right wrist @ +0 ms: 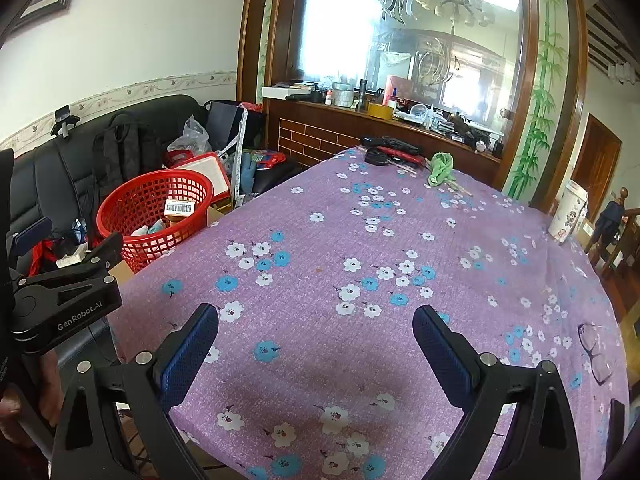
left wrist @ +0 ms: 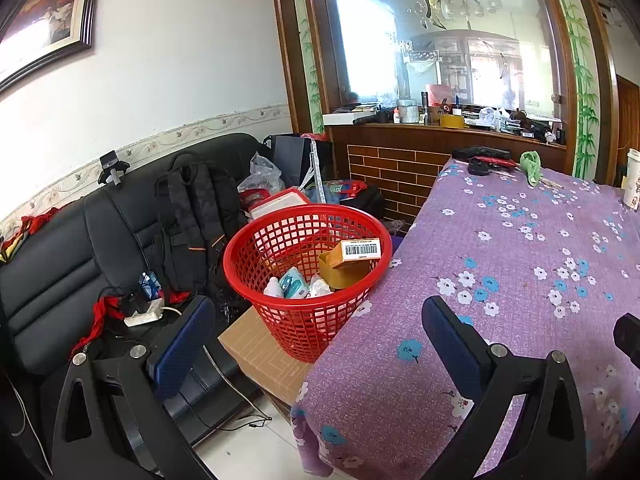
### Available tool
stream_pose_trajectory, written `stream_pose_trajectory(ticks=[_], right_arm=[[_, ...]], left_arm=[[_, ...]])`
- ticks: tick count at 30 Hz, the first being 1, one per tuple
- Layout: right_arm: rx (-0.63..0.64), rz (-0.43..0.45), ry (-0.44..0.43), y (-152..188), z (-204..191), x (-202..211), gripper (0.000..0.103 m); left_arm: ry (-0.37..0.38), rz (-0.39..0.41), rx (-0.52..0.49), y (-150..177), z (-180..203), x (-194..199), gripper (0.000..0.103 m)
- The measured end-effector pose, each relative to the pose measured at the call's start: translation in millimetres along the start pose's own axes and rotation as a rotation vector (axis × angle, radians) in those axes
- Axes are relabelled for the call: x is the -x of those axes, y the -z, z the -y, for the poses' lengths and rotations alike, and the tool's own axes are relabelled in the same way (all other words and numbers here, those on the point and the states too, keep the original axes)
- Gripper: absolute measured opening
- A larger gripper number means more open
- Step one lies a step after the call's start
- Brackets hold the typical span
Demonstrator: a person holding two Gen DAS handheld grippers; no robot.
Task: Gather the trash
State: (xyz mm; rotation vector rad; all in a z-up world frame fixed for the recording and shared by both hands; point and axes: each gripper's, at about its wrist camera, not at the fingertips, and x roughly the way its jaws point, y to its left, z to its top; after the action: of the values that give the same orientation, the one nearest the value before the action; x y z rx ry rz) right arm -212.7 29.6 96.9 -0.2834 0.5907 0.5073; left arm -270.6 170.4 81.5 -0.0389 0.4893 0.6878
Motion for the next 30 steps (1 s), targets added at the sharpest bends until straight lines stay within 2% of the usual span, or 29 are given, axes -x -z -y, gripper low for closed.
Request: stream_pose_trajectory(ticks=[30], right_arm=[[0.007, 0.001, 0.005, 0.5, -0.5, -2.2, 0.1]], left_arm=[[-0.001, -0.009, 0.006, 0.1, -5.6, -2.2, 0.103]])
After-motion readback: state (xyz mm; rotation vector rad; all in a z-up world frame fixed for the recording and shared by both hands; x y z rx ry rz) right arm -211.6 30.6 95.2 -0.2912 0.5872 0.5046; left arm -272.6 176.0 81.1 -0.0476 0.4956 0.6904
